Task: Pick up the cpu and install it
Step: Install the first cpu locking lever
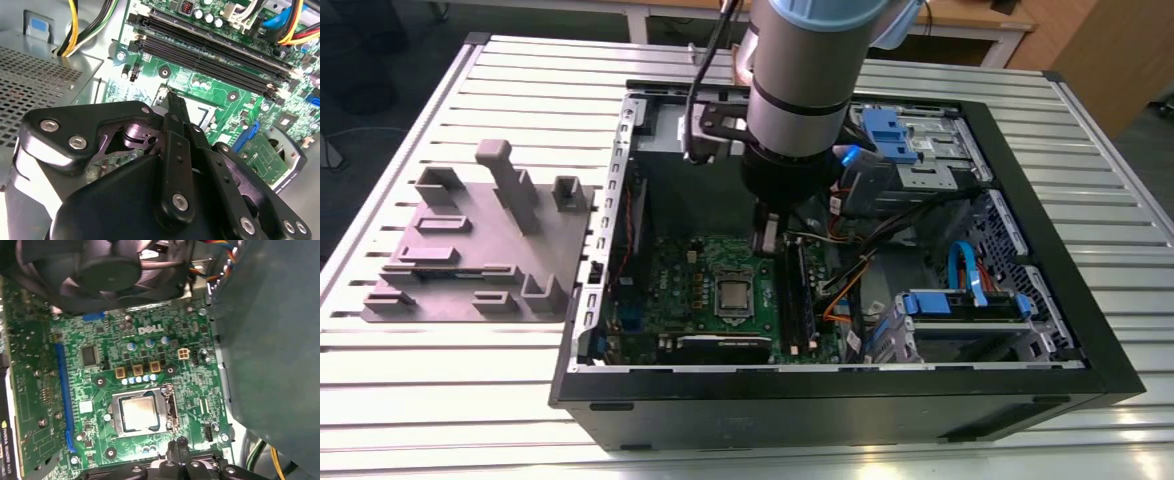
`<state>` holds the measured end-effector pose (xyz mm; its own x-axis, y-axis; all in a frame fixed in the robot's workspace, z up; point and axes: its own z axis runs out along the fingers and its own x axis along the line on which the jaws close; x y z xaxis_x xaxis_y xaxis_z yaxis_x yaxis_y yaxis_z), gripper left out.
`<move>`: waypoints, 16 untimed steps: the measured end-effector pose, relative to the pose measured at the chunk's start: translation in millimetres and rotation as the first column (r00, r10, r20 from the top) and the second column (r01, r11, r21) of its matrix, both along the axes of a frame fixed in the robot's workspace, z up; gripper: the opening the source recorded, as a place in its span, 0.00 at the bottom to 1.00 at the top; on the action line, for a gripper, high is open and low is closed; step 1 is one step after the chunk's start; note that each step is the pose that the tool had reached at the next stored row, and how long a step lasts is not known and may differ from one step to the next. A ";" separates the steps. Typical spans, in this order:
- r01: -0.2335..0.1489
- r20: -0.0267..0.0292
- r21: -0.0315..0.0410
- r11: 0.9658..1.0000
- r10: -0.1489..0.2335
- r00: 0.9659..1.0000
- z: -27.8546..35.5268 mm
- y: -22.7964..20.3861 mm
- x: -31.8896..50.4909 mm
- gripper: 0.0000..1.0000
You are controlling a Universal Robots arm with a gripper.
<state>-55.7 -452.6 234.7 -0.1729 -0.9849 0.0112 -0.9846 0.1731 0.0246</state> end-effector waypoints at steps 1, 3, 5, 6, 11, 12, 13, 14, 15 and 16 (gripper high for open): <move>-0.012 0.000 -0.001 1.000 0.012 1.000 -0.1 0.0 0.0 0.10; -0.041 0.000 -0.003 0.999 0.041 0.999 -0.5 0.0 0.0 0.10; -0.070 0.000 -0.005 0.998 0.070 0.998 -0.6 -0.1 0.0 0.10; -0.079 0.000 -0.008 0.997 0.079 0.997 -0.7 0.0 -0.1 0.10; -0.115 -0.006 -0.062 0.991 0.115 0.993 -0.7 0.0 -0.1 0.10; -0.121 -0.007 -0.068 0.990 0.121 0.993 -0.8 0.0 -0.1 0.10; -0.127 -0.008 -0.071 0.989 0.126 0.992 -0.9 0.0 -0.1 0.10; -0.131 -0.008 -0.072 0.989 0.131 0.991 -1.3 -0.3 -0.1 0.10; -0.137 -0.008 -0.072 0.988 0.136 0.991 -1.8 -0.8 -0.2 0.10; -0.142 -0.008 -0.072 0.987 0.142 0.990 -2.5 -1.3 -0.2 0.10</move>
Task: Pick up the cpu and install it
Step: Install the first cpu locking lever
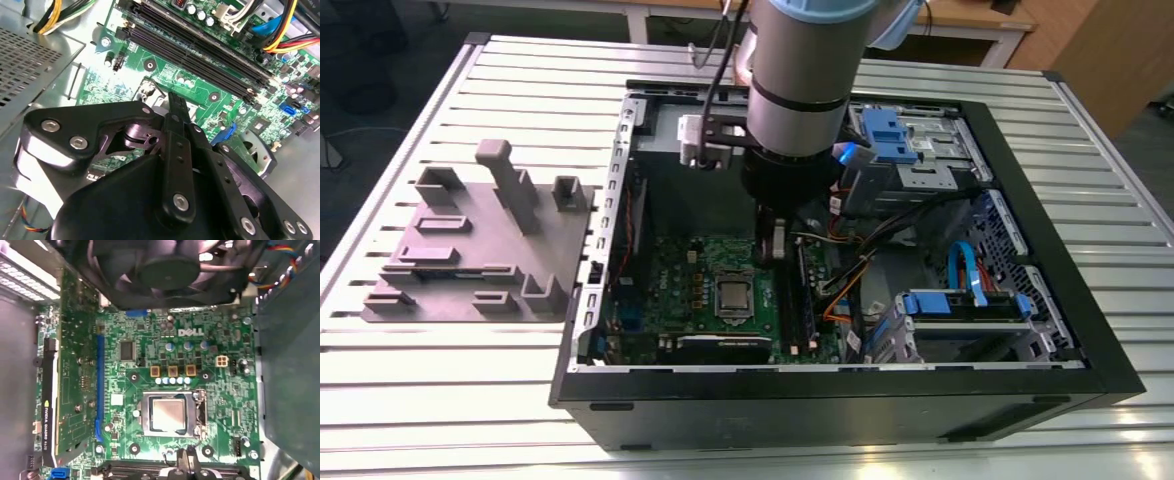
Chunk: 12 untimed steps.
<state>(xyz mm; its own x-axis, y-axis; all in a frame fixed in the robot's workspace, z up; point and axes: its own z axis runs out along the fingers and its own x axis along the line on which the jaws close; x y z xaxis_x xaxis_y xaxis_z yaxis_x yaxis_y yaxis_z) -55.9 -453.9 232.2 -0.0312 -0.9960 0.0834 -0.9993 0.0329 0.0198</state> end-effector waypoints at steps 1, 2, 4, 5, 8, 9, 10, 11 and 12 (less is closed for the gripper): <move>-0.005 0.000 0.000 1.000 0.005 1.000 -0.5 -0.6 0.0 0.10; -0.010 0.000 0.000 1.000 0.010 1.000 -1.0 -1.2 0.0 0.10; -0.018 0.000 0.000 1.000 0.018 1.000 -1.8 -2.9 -0.1 0.10; -0.020 0.000 0.000 1.000 0.020 1.000 -2.0 -3.7 -0.2 0.10; -0.022 0.000 0.000 1.000 0.022 1.000 -2.0 -3.9 -0.3 0.10; -0.022 0.000 0.000 1.000 0.022 1.000 -2.0 -3.9 -0.3 0.10; -0.022 0.000 0.000 1.000 0.022 1.000 -2.0 -3.9 -0.3 0.10; -0.022 0.000 0.000 1.000 0.022 1.000 -2.0 -4.0 -0.3 0.10; -0.022 0.000 0.000 1.000 0.022 1.000 -2.0 -4.0 -0.3 0.10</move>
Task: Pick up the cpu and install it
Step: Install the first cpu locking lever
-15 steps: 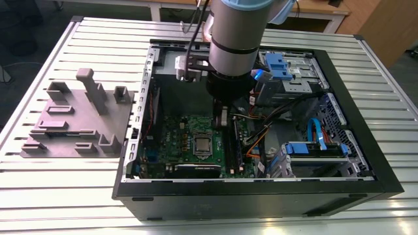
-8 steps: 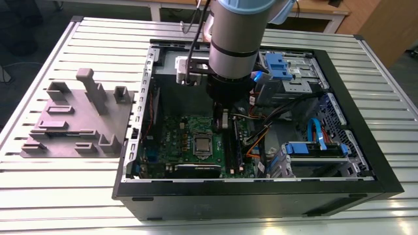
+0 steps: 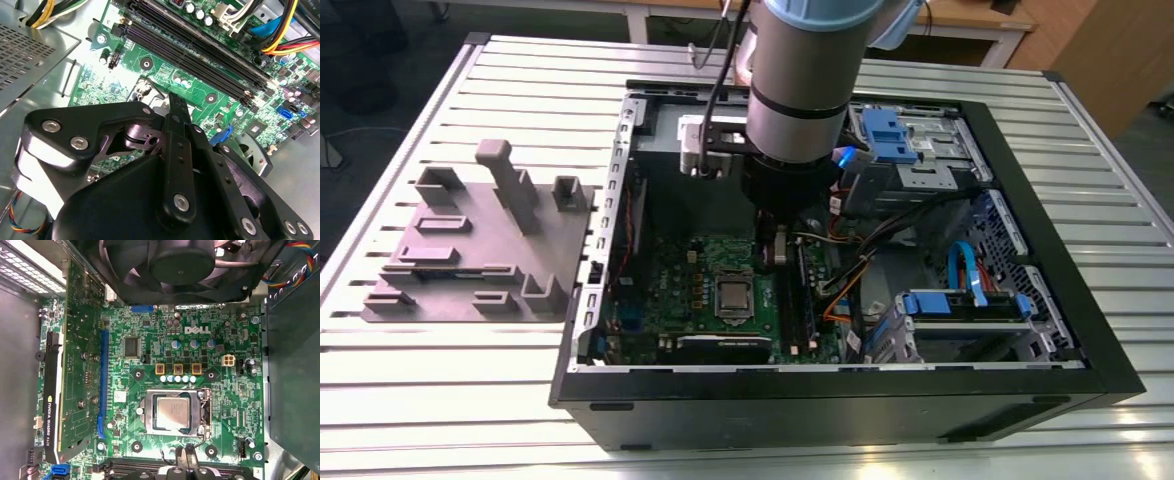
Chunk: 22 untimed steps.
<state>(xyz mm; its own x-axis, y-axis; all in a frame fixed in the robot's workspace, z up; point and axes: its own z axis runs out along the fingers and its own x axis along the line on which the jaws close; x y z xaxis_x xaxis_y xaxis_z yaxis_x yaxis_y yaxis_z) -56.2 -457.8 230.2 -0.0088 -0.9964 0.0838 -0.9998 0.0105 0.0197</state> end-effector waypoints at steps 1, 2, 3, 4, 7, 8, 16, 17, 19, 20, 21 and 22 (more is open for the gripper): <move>0.000 0.000 0.000 1.000 0.000 1.000 0.0 0.0 0.0 0.10; 0.000 0.000 0.000 1.000 0.000 1.000 0.0 0.0 0.0 0.10; 0.000 0.000 0.000 1.000 0.000 1.000 0.0 0.0 0.0 0.10; 0.000 0.000 -0.001 1.000 0.000 1.000 -0.2 -0.2 0.0 0.10; 0.000 0.000 -0.004 1.000 0.000 1.000 -1.6 -3.9 0.0 0.10; 0.000 0.000 -0.005 1.000 0.000 1.000 -3.0 -4.7 0.0 0.10; 0.000 0.000 -0.007 1.000 0.000 1.000 -10.3 -11.3 -0.4 0.10; 0.000 0.000 -0.007 1.000 0.000 1.000 -10.6 -12.7 -0.5 0.10; -0.001 0.000 -0.007 1.000 0.001 1.000 -11.0 -15.6 -0.7 0.10; -0.001 0.000 -0.007 1.000 0.001 1.000 -11.4 -16.3 -0.7 0.10; -0.001 0.000 -0.007 1.000 0.001 1.000 -12.0 -16.8 -0.8 0.10; -0.001 0.000 -0.006 1.000 0.001 1.000 -12.6 -17.1 -0.7 0.10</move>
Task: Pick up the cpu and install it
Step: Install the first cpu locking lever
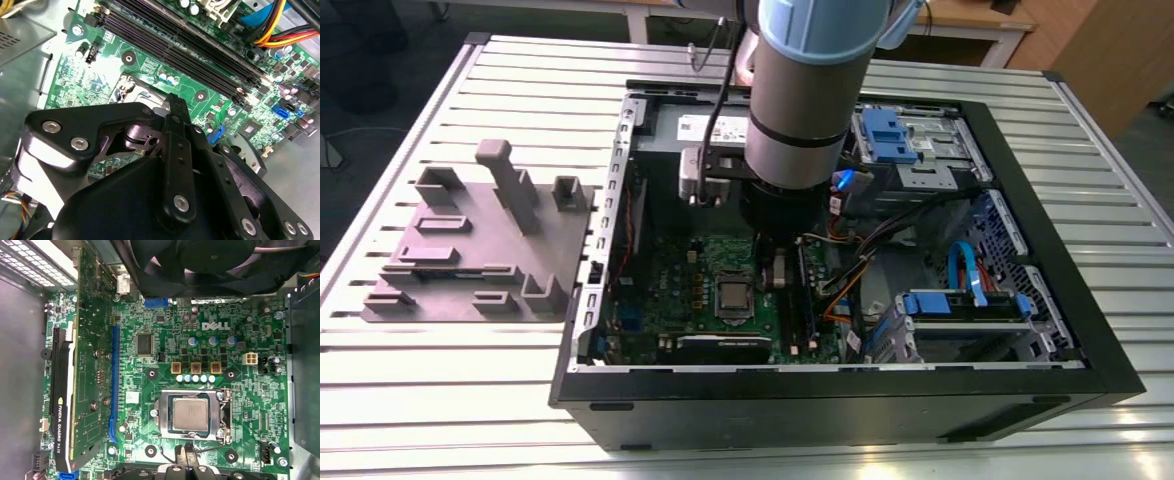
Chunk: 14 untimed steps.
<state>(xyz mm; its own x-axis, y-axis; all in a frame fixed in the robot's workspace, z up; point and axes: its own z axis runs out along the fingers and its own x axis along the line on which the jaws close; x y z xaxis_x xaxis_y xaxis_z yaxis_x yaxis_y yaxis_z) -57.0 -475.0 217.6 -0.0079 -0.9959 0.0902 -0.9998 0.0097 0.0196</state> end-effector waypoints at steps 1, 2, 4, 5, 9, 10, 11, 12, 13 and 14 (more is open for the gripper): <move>0.000 0.000 0.000 1.000 0.000 1.000 -0.7 -0.3 0.0 0.10; -0.001 0.000 0.000 1.000 0.001 1.000 -1.2 -0.9 0.0 0.10; -0.001 0.000 0.000 1.000 0.001 1.000 -2.4 -2.0 0.0 0.10; -0.001 0.000 0.000 1.000 0.001 1.000 -3.1 -2.7 0.0 0.10; -0.002 0.000 0.000 1.000 0.002 1.000 -6.0 -5.9 0.0 0.10; -0.003 0.000 0.000 1.000 0.003 1.000 -6.7 -6.8 0.0 0.10; -0.003 0.000 0.000 1.000 0.003 1.000 -7.6 -7.3 0.0 0.10; -0.003 0.000 0.000 1.000 0.003 1.000 -10.4 -8.6 0.0 0.10; -0.003 0.000 0.000 1.000 0.003 1.000 -11.2 -9.1 0.0 0.10; -0.004 0.000 0.000 1.000 0.004 1.000 -12.0 -9.6 -0.1 0.10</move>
